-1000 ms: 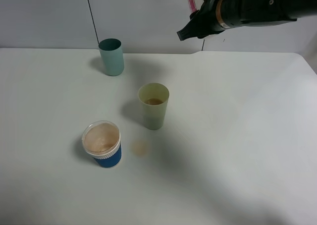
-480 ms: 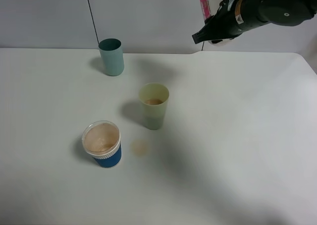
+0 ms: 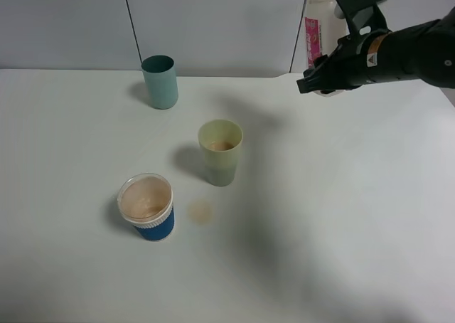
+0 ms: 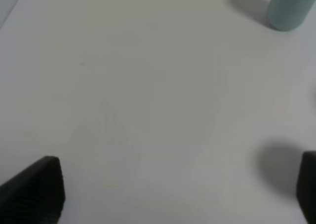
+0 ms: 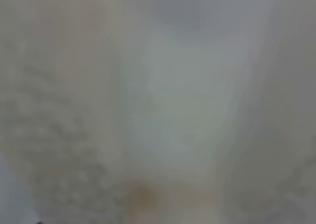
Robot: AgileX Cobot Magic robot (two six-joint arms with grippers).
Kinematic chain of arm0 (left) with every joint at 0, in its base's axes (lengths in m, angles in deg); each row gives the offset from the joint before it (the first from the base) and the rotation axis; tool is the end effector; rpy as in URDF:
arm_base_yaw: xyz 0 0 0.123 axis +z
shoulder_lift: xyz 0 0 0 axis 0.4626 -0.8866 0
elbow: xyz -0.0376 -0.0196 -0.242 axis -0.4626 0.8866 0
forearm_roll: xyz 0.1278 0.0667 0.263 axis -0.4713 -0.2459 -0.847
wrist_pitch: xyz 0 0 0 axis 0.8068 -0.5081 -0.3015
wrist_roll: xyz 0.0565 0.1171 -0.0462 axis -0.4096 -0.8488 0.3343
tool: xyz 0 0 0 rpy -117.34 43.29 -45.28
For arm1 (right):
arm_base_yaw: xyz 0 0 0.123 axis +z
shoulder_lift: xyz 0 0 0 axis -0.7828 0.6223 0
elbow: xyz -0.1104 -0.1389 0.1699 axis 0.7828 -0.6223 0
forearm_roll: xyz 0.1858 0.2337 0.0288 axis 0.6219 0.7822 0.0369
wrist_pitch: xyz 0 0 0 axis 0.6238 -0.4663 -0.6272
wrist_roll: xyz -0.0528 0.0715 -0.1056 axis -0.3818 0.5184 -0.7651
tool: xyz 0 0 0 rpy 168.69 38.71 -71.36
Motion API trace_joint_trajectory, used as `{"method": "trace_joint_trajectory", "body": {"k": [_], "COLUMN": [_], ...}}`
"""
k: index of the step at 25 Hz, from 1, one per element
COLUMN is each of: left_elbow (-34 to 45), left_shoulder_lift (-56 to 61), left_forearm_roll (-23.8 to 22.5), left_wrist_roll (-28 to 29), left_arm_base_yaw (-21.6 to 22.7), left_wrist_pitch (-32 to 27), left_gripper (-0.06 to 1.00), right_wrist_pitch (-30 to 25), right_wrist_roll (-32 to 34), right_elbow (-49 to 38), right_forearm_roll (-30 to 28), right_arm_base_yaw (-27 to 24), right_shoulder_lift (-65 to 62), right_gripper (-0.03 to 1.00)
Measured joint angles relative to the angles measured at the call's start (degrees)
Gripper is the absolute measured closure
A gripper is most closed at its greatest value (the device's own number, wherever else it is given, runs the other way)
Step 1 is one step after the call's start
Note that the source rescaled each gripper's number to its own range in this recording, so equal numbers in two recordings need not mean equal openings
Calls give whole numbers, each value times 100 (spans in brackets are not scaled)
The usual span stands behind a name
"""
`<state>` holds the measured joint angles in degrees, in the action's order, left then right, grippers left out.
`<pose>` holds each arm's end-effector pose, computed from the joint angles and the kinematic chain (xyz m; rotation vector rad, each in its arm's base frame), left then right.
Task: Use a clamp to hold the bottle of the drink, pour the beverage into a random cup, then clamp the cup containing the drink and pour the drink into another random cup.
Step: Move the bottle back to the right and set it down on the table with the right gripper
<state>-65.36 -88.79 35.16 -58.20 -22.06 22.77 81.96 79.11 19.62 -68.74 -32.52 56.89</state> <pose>0.1176 0.0100 0.2838 -0.1629 2.0173 0.0062 0.3907 0.1345 0.1270 -0.6197 2.0952 0.0498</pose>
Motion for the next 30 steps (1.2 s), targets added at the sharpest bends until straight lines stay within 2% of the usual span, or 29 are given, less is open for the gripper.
{"method": "trace_joint_trajectory", "body": {"k": [2,3,7,14,18,24,25,30], "left_elbow": [0,0,0,0,0,0,0,0], "left_shoulder_lift": [0,0,0,0,0,0,0,0], "left_forearm_roll": [0,0,0,0,0,0,0,0], "left_wrist_roll": [0,0,0,0,0,0,0,0], "left_arm_base_yaw": [0,0,0,0,0,0,0,0], "left_wrist_pitch": [0,0,0,0,0,0,0,0], "left_gripper": [-1,-1,-1,-1,-1,-1,-1,-1], "right_wrist_pitch": [322,667,1270,1623,2132,2976,3263,3603], "right_wrist_roll": [-425,-947,-1667,-1958,-2423,-3450,-3693,-3805], "right_elbow": [-256,-511,-961,-1345,-1522,-1819,-1895,-1993], "right_forearm_roll": [418,921,1590,1748,1917,2902,3175,3404], "right_arm_base_yaw": [-121,-255,-573,-1104,-1197,-1197,-1197,-1197], "right_shoulder_lift": [-62,-87,-94,-94,-94,-94,-94,-94], "right_gripper": [96,97,97,97,97,97,97,97]}}
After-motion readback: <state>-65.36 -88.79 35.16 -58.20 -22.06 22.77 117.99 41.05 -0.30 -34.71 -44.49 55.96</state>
